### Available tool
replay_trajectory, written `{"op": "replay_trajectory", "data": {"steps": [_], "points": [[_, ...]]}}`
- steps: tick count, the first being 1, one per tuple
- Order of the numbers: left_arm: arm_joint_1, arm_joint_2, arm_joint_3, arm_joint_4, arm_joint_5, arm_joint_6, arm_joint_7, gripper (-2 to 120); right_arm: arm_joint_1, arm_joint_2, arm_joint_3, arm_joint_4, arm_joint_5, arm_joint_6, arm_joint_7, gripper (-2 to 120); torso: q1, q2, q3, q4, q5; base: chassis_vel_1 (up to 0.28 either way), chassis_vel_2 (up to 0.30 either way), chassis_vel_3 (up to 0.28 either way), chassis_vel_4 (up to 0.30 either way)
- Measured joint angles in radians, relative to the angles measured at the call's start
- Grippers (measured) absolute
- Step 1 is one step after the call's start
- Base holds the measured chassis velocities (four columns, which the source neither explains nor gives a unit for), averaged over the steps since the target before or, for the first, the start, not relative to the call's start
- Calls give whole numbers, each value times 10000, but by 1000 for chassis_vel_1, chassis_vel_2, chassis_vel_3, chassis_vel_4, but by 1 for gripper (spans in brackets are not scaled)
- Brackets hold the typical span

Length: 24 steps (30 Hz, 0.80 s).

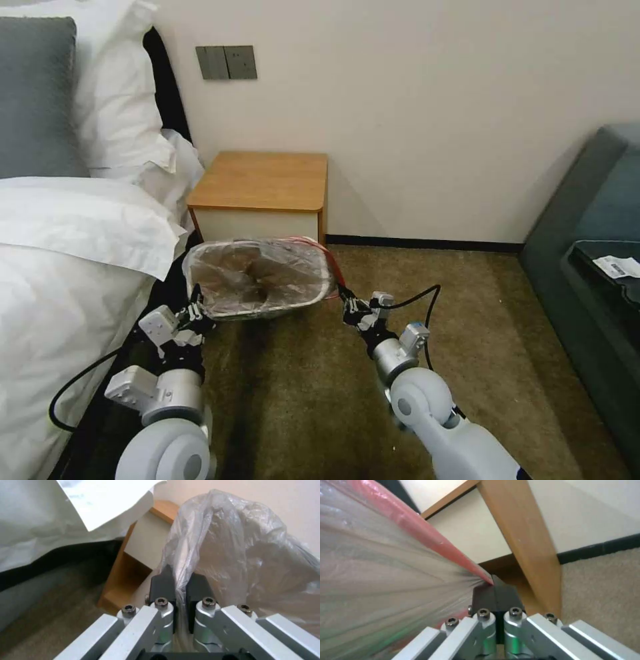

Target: Pick up the garbage bag from the table and place it over the trash can.

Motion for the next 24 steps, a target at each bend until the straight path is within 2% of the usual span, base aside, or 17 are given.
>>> {"op": "replay_trajectory", "data": {"steps": [15, 18, 23, 24], "points": [[282, 127, 394, 122, 479, -47, 117, 3, 331, 42, 25, -201, -655, 190, -36, 0, 0, 0, -1, 1, 0, 0, 0, 0, 0], [153, 128, 297, 221, 502, -54, 141, 3, -91, -121, 82, 277, -1031, 206, -263, 14, 0, 0, -1, 0, 0, 0, 0, 0, 0], [39, 152, 160, 263, 486, -41, 201, 3, -388, -212, 210, 528, -1453, 232, -430, 25, 0, 0, -1, 0, 1, 0, 0, 0, 0], [-48, 180, 62, 354, 441, -23, 217, 3, -633, -270, 304, 727, -1755, 239, -507, 32, 0, 0, -2, 0, 0, 0, 0, 0, 0]]}}
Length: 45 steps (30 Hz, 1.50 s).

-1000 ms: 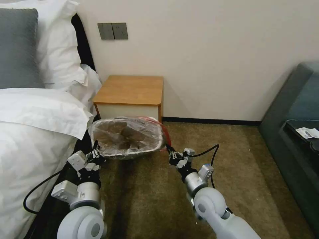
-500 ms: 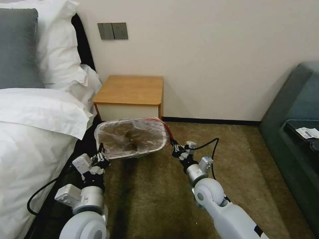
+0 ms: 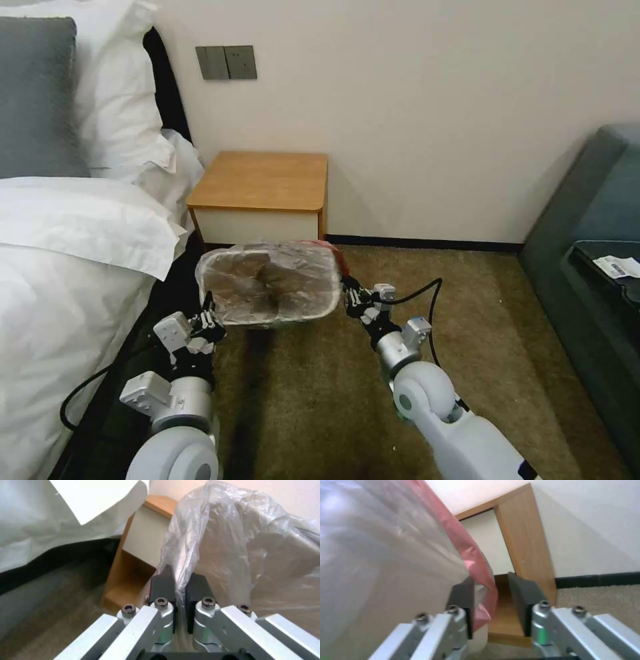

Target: Pick up the garbage bag from the table and place it over the trash can.

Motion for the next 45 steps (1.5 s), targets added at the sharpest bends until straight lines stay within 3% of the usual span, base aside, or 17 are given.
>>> {"op": "replay_trajectory", "data": {"steps": [4, 8, 9, 12, 19, 35, 40, 45], "points": [[-90, 58, -119, 136, -86, 35, 3, 3, -405, -118, 139, 354, -406, 50, -157, 43, 0, 0, 0, -2, 0, 0, 0, 0, 0], [-107, 78, -83, 203, -113, 48, 36, 3, -555, -172, 389, 708, -660, 228, -359, 65, 0, 0, 0, -2, 0, 0, 0, 0, 0], [-107, 78, -83, 203, -113, 48, 36, 3, -555, -172, 389, 708, -660, 228, -359, 65, 0, 0, 0, -2, 0, 0, 0, 0, 0], [-45, 67, -23, 205, -81, 49, 77, 3, -270, -244, 413, 699, -293, 194, -399, 80, 0, 0, 1, 0, 0, 0, 0, 0, 0], [31, 164, -133, 175, -87, 41, 275, 3, 30, -265, 447, 449, 461, 72, -594, 99, 0, 0, 0, 1, 0, 0, 0, 0, 0], [271, 145, -8, -111, -83, 13, 472, 3, 1242, -516, 211, -731, 651, 115, -782, 100, 0, -1, 1, 0, 1, 0, 0, 0, 0], [293, 114, 20, -123, -70, 10, 472, 3, 1372, -488, 102, -901, 723, 136, -846, 91, 0, -1, 1, 0, 0, 0, 0, 0, 0], [375, 93, 111, -269, -57, 0, 497, 3, 1487, -414, 5, -1196, 908, 151, -846, 68, 0, 0, 1, 0, 0, 0, 0, 0, 0]]}}
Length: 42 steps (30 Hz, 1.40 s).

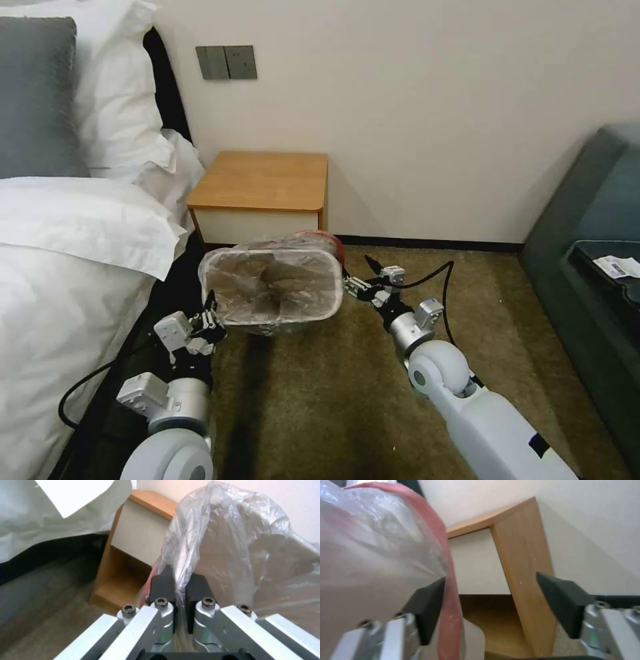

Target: Pick up the garbage bag from the table and place it over the trash can.

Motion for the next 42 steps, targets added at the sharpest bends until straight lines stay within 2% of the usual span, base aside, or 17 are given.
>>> {"op": "replay_trajectory", "data": {"steps": [2, 3, 7, 8, 12, 14, 15, 16, 19, 33, 42], "points": [[29, 10, 6, -67, 1, -10, 39, 3, 47, 11, -17, -119, 3, 0, 3, 60, 0, 0, 0, 0, 0, 0, 0, 0, 0], [29, 10, 6, -67, 1, -10, 39, 3, 47, 11, -17, -119, 3, 0, 3, 60, 0, 0, 0, 0, 0, 0, 0, 0, 0], [33, 12, 48, -166, -18, -24, 90, 3, 175, 62, -85, -477, -14, 2, 24, 41, 0, 0, 0, 0, 0, 0, 0, 0, 0], [33, 12, 48, -166, -18, -24, 90, 3, 175, 62, -85, -477, -14, 2, 24, 41, 0, 0, 0, 0, 0, 0, 0, 0, 0], [45, 18, 97, -218, -29, -26, 91, 3, 234, 112, -108, -713, -48, 18, 41, 25, 0, 0, 0, 0, 0, 0, 0, 0, 0], [53, 25, 99, -240, -33, -26, 91, 3, 243, 125, -111, -771, -65, 26, 43, 21, 1, 0, 0, 0, 0, 0, 0, 0, 0], [64, 39, 104, -290, -60, -30, 92, 3, 259, 151, -117, -891, -105, 43, 45, 13, 0, -1, 0, 0, -1, 0, 0, 0, 0], [64, 39, 104, -290, -60, -30, 92, 3, 259, 151, -117, -891, -105, 43, 45, 13, 0, -1, 0, 0, -1, 0, 0, 0, 0], [59, 37, 128, -481, -320, -18, 81, 3, 341, 259, -138, -1240, -229, 118, 46, 0, 0, 0, 0, 0, 0, 0, 0, 0, 0], [102, -41, 197, -781, -969, 158, -102, 3, 573, 524, -203, -2049, -525, 389, 3, 0, 0, 0, 0, 0, 0, 0, 0, 0, 0], [78, -44, 153, -734, -1027, 207, -162, 3, 607, 646, -178, -2266, -724, 470, -16, 0, 0, 0, 0, 1, 1, 0, 0, 0, 0]]}}
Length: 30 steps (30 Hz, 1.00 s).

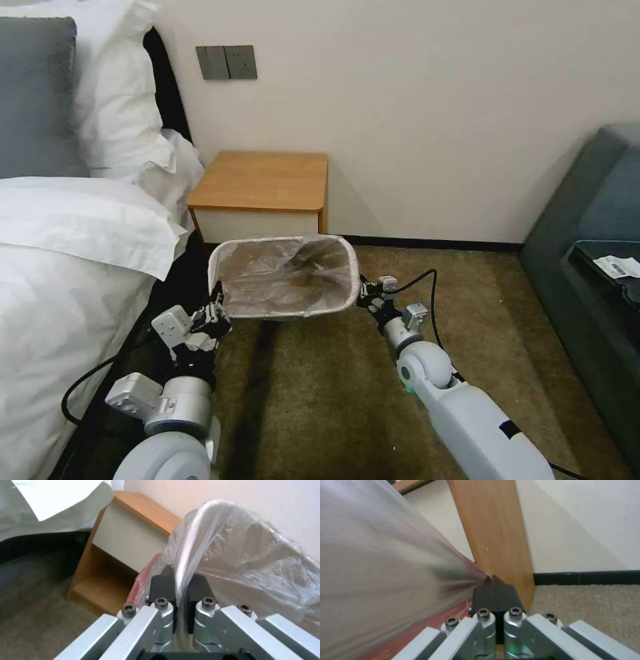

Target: Pick up the garbage bag from the table and place it over the trash can.

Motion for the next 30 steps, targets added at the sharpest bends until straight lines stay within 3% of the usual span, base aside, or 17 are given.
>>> {"op": "replay_trajectory", "data": {"steps": [3, 9, 11, 13, 16, 17, 20, 23, 25, 26, 29, 30], "points": [[-218, 2, -143, 478, 50, 1, -47, 3, -395, -57, 205, 493, -326, 10, 81, 14, 0, 0, 0, -1, -1, 0, 0, 0, 0], [-577, 86, -408, 1151, 72, 16, -76, 3, -1186, -280, 673, 1562, -985, 19, 118, 30, 0, 0, 0, -1, -2, 0, 0, 0, 0], [-736, 125, -499, 1475, 94, 13, -76, 3, -1703, -431, 987, 2193, -1205, 64, 157, 42, 0, 0, 0, -2, 0, 0, 0, 0, 0], [-797, 129, -507, 1612, 150, 5, -76, 3, -1909, -480, 1133, 2459, -1290, 108, 157, 45, 0, 0, 0, -2, 0, 0, 0, 0, 0], [-943, 159, -450, 2131, 772, -178, 25, 3, -2358, -600, 1497, 3323, -1545, 276, 149, 61, 0, 0, 0, -4, 1, 0, 0, 0, 0], [-943, 159, -450, 2131, 772, -178, 25, 3, -2358, -600, 1497, 3323, -1545, 276, 149, 61, 0, 0, 0, -4, 1, 0, 0, 0, 0], [-1054, 248, -247, 2669, 1904, -552, 245, 3, -2384, -806, 1344, 4322, -1552, 255, 130, 73, 0, 0, -1, -2, -2, 0, 0, 0, 0], [-1115, 283, -144, 2865, 2291, -691, 316, 3, -2298, -960, 1119, 4757, -1459, 107, 112, 75, -1, 0, 0, -2, -1, 0, 0, 0, 0], [-1209, 348, 43, 3172, 3000, -955, 459, 3, -1933, -1436, 413, 5508, -905, -656, 178, 67, 0, 0, -1, -2, -1, 0, 0, 0, 0], [-1209, 348, 43, 3172, 3000, -955, 459, 3, -1933, -1436, 413, 5508, -905, -656, 178, 67, 0, 0, -1, -2, -1, 0, 0, 0, 0], [-1285, 456, 192, 3412, 3642, -1209, 587, 3, -991, -2360, -1118, 5845, -202, -1611, 719, 52, 0, 0, 0, 0, -2, 0, 0, 0, 0], [-1285, 456, 192, 3412, 3642, -1209, 587, 3, -991, -2360, -1118, 5845, -202, -1611, 719, 52, 0, 0, 0, 0, -2, 0, 0, 0, 0]]}}
